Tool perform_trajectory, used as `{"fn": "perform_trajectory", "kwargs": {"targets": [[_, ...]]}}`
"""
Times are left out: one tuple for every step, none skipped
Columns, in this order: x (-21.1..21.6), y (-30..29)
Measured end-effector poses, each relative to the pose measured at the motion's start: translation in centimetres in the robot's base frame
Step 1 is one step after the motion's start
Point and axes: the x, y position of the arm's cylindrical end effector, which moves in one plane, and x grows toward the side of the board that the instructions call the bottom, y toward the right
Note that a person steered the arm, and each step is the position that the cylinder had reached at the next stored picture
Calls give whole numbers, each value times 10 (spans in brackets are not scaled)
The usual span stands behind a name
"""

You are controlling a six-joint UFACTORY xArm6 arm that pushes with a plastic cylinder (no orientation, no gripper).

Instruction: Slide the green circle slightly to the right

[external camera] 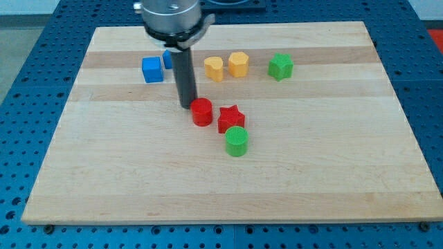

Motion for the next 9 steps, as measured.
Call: {"fn": "perform_trajectory", "kwargs": {"targets": [[0, 9], [-5, -2], [-8, -31], [12, -33], [72, -38], [92, -38], [92, -38], [94, -29], [94, 13]]}}
